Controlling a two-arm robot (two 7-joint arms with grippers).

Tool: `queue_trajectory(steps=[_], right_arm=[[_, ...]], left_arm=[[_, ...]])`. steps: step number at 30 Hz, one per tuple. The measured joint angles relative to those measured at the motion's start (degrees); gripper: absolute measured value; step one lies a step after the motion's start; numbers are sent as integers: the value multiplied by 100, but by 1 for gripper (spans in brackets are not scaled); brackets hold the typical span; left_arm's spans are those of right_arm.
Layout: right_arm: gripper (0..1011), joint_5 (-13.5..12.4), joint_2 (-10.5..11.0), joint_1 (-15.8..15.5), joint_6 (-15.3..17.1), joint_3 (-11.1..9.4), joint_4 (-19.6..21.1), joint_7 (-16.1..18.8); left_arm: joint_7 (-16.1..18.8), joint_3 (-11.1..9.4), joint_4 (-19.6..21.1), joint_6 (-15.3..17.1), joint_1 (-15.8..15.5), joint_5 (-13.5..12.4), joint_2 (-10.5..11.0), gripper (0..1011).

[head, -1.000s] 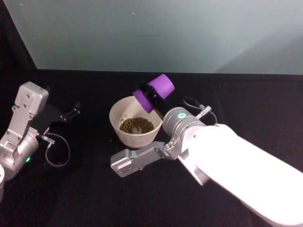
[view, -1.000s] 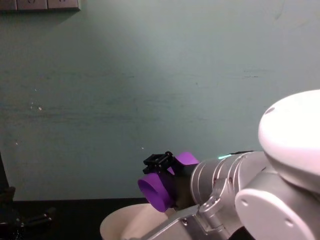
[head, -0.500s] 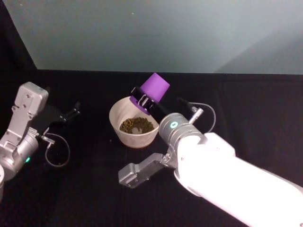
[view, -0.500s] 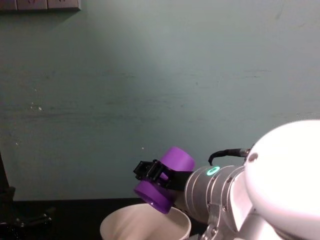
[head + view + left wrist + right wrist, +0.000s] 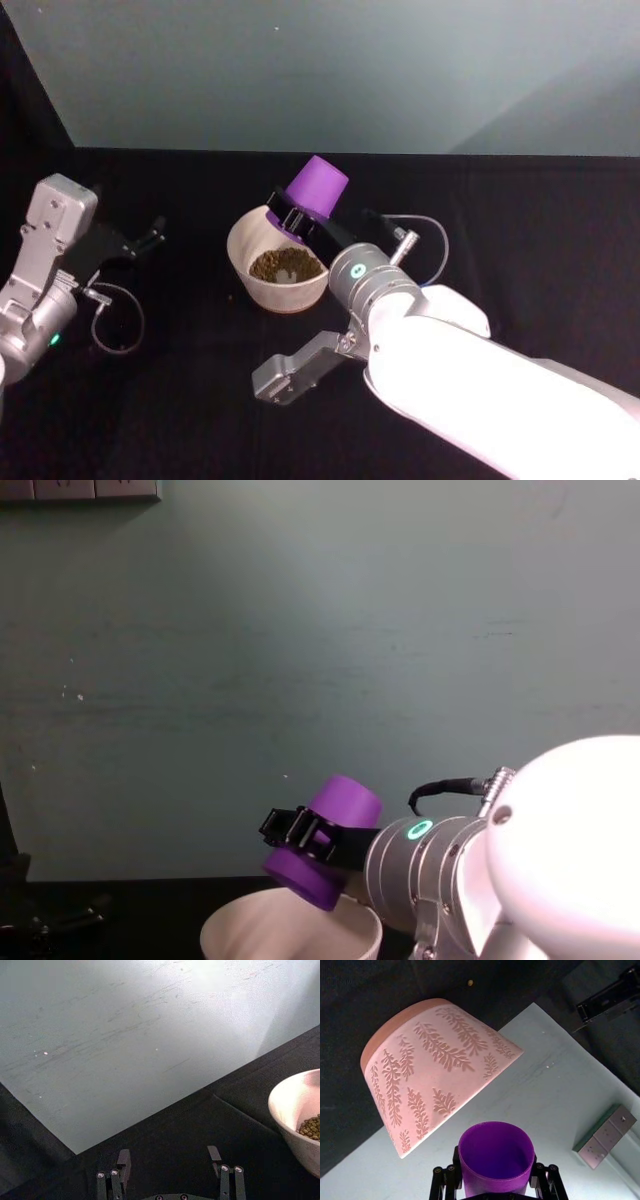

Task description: Pick up the cup and pour the mung beans from the cup into the bowl.

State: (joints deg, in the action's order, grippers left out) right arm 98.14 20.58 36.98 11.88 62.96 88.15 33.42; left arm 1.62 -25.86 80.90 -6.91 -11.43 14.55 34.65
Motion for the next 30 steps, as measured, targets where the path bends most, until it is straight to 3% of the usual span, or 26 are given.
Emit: queue_trajectory(steps=[1, 5, 6, 9, 12, 15, 16, 25, 30], right_arm=[[720, 0, 0, 0, 0, 0, 0, 0], [720, -550, -13, -144, -46, -323, 128, -229], [720, -830, -28, -227, -59, -512, 198, -314], [720, -1320, -43, -309, -55, -761, 285, -436], [720, -2148, -106, -461, -46, -1208, 365, -545], [720, -2624, -166, -554, -13, -1492, 393, -567], [720, -2908, -200, -604, 9, -1657, 402, -572], [720, -4416, -361, -840, 17, -2514, 405, -630], [720, -5048, -373, -902, -97, -2807, 351, -600]], left_arm=[[0, 0, 0, 0, 0, 0, 0, 1000], [0, 0, 0, 0, 0, 0, 0, 1000], [0, 0, 0, 1, 0, 0, 0, 1000], [0, 0, 0, 0, 0, 0, 0, 1000], [0, 0, 0, 0, 0, 0, 0, 1000], [0, 0, 0, 0, 0, 0, 0, 1000], [0, 0, 0, 0, 0, 0, 0, 1000], [0, 0, 0, 0, 0, 0, 0, 1000], [0, 0, 0, 0, 0, 0, 0, 1000]])
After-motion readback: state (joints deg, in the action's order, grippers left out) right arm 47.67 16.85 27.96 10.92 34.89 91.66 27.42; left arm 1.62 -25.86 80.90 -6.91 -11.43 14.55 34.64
